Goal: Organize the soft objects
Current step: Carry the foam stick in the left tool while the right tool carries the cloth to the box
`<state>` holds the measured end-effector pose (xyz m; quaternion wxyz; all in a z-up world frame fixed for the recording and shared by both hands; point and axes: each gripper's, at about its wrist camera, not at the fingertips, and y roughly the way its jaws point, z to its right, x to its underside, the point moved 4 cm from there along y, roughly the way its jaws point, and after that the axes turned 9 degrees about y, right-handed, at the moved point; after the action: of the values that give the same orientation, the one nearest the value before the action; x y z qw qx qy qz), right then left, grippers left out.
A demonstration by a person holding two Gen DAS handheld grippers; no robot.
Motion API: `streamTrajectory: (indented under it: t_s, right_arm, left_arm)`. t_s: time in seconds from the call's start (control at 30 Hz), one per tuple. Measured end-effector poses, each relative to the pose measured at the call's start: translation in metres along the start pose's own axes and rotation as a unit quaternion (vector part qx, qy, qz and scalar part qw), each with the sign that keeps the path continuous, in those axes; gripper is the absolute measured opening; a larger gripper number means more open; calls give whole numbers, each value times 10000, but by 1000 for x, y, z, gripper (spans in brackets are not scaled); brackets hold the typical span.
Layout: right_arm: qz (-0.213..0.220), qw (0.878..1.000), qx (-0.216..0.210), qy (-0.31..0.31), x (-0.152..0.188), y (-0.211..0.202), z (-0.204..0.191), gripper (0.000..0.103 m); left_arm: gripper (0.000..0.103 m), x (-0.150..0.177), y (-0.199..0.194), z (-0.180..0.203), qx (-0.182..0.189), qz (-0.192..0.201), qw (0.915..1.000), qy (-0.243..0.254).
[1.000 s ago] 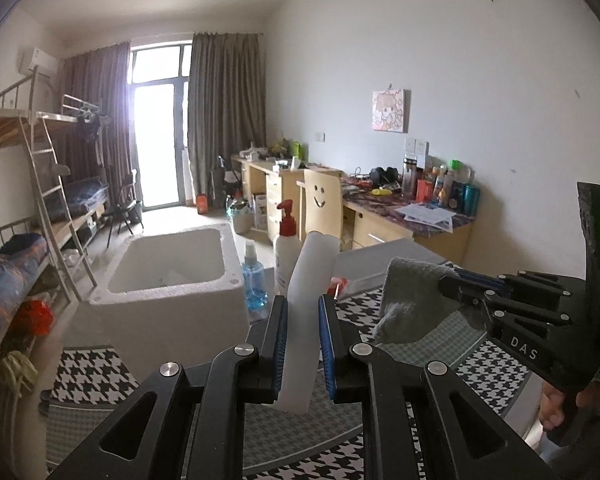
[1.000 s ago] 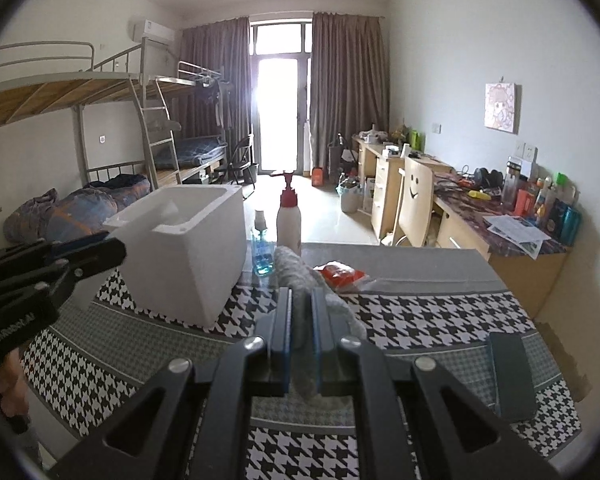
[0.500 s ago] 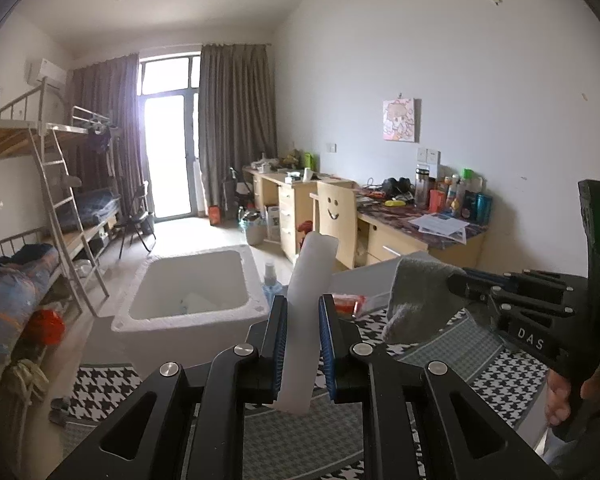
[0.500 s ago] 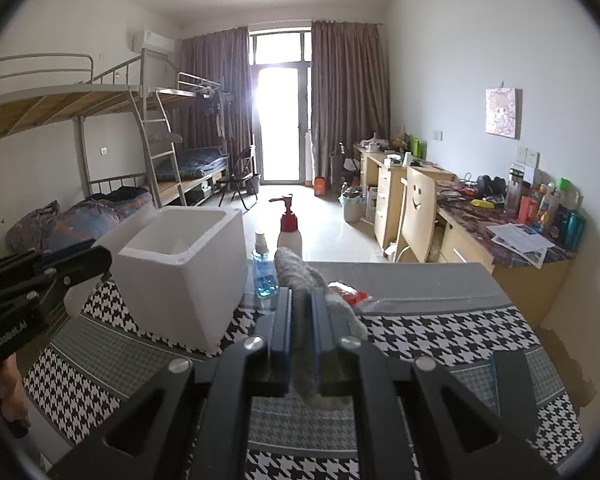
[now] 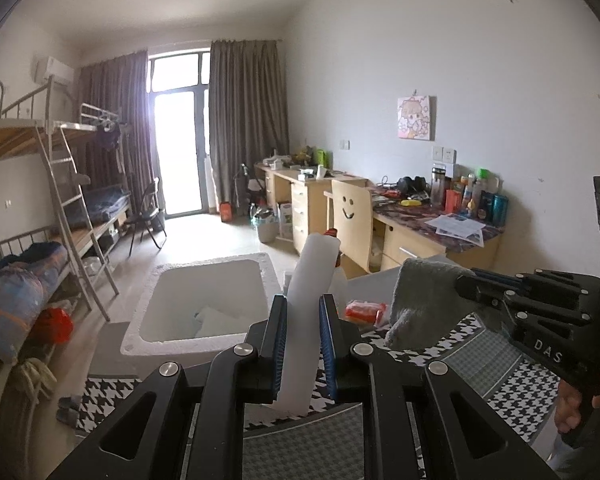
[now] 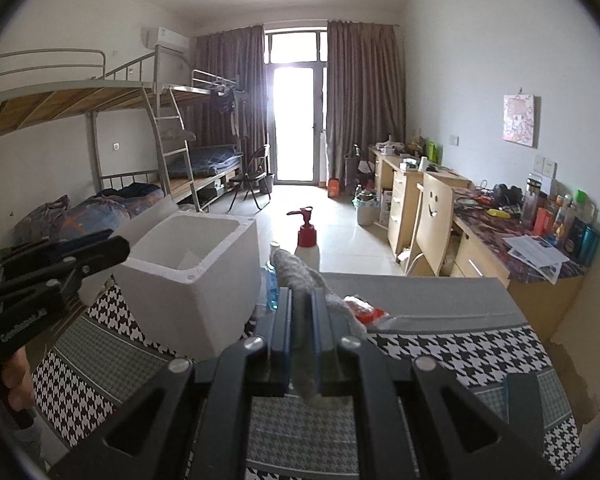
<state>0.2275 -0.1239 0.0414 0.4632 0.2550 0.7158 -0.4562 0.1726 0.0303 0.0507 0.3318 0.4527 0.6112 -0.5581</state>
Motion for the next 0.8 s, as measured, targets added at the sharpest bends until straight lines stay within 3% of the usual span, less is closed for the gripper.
streamTrajectory:
  t_s: [0.8]
  right_arm:
    - [-23,9997,-92,-209,-37,35,-25,11]
  left_arm:
    - [17,-19,40,-39,-329,-240,9990,-157]
